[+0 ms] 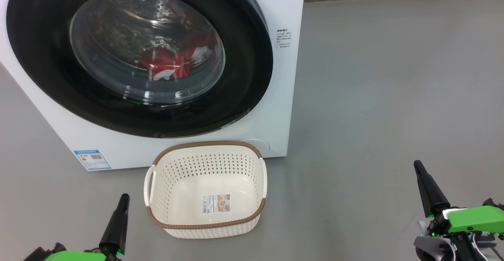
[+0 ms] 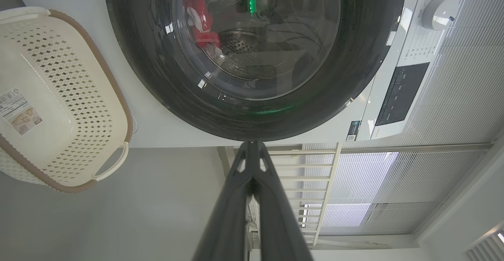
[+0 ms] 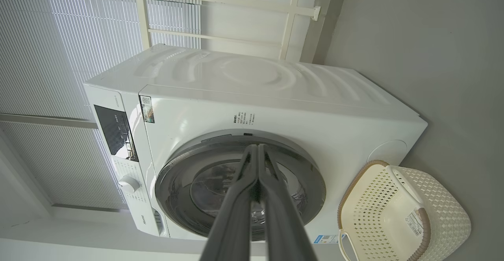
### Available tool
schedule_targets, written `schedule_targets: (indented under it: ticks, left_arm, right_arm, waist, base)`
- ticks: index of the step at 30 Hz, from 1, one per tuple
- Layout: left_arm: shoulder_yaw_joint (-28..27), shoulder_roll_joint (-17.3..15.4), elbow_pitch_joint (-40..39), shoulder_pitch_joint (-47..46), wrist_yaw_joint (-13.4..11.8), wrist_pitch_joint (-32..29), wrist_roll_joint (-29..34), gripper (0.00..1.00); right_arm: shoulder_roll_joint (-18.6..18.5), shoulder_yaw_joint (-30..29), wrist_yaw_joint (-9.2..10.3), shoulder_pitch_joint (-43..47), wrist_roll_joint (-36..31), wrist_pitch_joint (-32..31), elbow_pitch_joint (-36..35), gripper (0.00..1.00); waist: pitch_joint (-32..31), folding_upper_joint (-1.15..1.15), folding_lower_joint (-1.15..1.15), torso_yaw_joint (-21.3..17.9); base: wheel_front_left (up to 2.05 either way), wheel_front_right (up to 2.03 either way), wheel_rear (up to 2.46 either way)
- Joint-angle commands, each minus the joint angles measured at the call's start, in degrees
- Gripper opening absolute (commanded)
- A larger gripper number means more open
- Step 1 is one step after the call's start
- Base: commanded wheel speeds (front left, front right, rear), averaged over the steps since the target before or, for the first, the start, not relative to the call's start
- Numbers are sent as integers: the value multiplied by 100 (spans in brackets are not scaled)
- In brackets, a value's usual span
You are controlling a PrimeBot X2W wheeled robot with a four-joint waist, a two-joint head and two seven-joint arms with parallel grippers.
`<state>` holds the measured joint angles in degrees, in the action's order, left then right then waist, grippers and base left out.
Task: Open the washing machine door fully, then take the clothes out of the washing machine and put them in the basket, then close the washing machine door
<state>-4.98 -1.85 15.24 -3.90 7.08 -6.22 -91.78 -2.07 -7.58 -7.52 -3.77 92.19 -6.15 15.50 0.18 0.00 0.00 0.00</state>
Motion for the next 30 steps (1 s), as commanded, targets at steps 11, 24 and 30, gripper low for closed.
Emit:
schedule_targets:
  ticks: [11,24,30]
  left_arm:
    - [-151,-103,-122,-229,41,-24,-41,0]
    - [-151,-103,-122,-229,41,-24,-41,0]
    - [-151,-103,-122,-229,41,-24,-41,0]
  right_arm:
    - [-81,108,3,-242,0,-32,-147,0]
    - [-81,108,3,-242,0,-32,-147,0]
    - [-81,108,3,-242,0,-32,-147,0]
  waist:
    - [0,0,0,0]
    - [0,0,0,0]
    - [0,0,0,0]
  base:
    - [0,0,0]
    - [0,0,0]
    - [0,0,0]
